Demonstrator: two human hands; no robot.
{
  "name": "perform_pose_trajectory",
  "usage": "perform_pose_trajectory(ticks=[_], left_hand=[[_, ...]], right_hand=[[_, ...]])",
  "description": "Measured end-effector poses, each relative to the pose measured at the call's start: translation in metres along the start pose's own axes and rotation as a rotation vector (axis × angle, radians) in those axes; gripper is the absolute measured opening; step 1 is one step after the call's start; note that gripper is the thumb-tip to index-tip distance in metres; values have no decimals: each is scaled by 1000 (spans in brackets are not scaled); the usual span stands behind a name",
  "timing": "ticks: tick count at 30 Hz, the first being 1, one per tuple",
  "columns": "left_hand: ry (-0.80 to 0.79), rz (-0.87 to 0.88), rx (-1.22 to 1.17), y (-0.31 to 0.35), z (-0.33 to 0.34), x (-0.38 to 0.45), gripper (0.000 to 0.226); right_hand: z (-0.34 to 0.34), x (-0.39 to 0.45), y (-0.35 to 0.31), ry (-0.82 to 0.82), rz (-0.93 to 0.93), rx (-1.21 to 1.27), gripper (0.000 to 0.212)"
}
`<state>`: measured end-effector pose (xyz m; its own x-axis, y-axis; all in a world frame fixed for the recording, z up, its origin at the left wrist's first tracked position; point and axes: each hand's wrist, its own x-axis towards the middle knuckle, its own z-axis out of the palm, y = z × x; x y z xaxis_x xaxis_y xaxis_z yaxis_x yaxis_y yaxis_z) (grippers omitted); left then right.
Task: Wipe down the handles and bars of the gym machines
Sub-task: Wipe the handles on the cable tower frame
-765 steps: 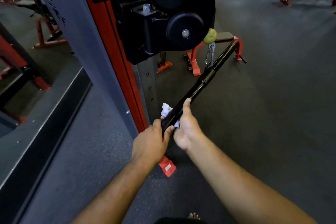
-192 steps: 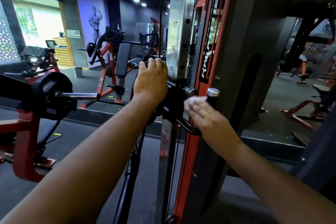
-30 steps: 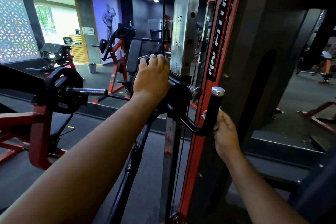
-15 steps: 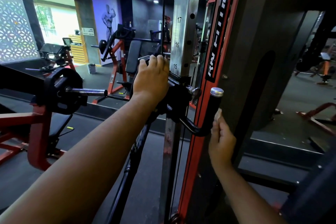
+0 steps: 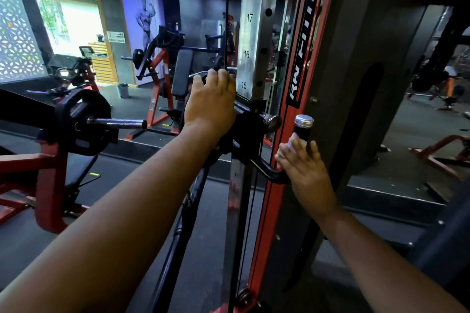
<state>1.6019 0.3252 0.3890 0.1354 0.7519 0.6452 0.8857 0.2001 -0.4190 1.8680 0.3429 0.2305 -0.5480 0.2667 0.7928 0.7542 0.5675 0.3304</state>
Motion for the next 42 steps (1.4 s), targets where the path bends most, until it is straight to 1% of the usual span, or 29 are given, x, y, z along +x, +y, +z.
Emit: perform_pose_trajectory(ticks=[3,5,7,9,10,11,12,14,16,18,19,21,22,23,24,26,28,29,30,32,33,34,37,40,42], left_hand=[[9,1,1,-1,1,0,76],[3,0,2,0,2,-1,75],[9,-7,7,0,2,-1,73],[9,-10,13,0,3,0,71],[11,-10,15,0,4,0,70],[16,-11,17,0,4,0,70],[20,-13,20,0,4,0,70],[24,-14,21,1,4,-1,70],[27,-10,12,0,5,-1,71],[33,-4,5,-2,5,-1,71],[35,0,6,-2,6,-1,71],[47,4,9,-5,8,0,71],[51,5,5,-7,9,0,71],[52,9,6,-7,10,0,72],[49,17,9,-8,12,-1,73],[47,33,11,-10,14,-2,74],[47,43,0,-11,15,-2,74],[47,45,-8,-11,15,-2,74],[42,46,-14,-11,15,-2,74],[34,50,-25,-12,15,-1,74],[33,53,-29,-12,15,-1,74],[35,57,-35,-12,15,-1,74],[34,77,-41,-12,14,-2,73],[24,88,-39,-13,13,-5,73],[16,87,-38,-13,12,-6,73]], right_hand=[[15,-25,-14,-133,-81,-214,49],[16,-34,-32,-226,-141,-288,45],[12,-29,-42,-279,-156,-243,44],[9,-2,-43,-277,-110,-193,50],[10,16,-44,-260,-98,-184,50],[12,37,-45,-265,-82,-174,45],[14,56,-49,-344,-49,-160,41],[22,81,-63,-600,63,-167,34],[28,87,-75,-806,160,-160,27],[30,86,-79,-908,203,-160,26],[28,85,-78,-933,198,-174,26],[23,83,-74,-964,127,-221,31],[17,80,-70,-958,67,-239,33],[10,75,-65,-935,-55,-287,33],[1,69,-60,-909,-179,-336,31],[-14,60,-50,-906,-388,-437,23],[-28,56,-38,-897,-503,-383,20],[-38,58,-33,-852,-531,-349,18],[-47,61,-26,-732,-544,-321,16],[-63,67,-7,-370,-522,-322,23],[-68,67,4,-249,-465,-350,29],[-72,67,14,-180,-414,-390,32],[-63,61,23,-205,-288,-424,34],[-39,40,-5,-273,-252,-395,35],[-22,24,-28,-354,-241,-381,36]])
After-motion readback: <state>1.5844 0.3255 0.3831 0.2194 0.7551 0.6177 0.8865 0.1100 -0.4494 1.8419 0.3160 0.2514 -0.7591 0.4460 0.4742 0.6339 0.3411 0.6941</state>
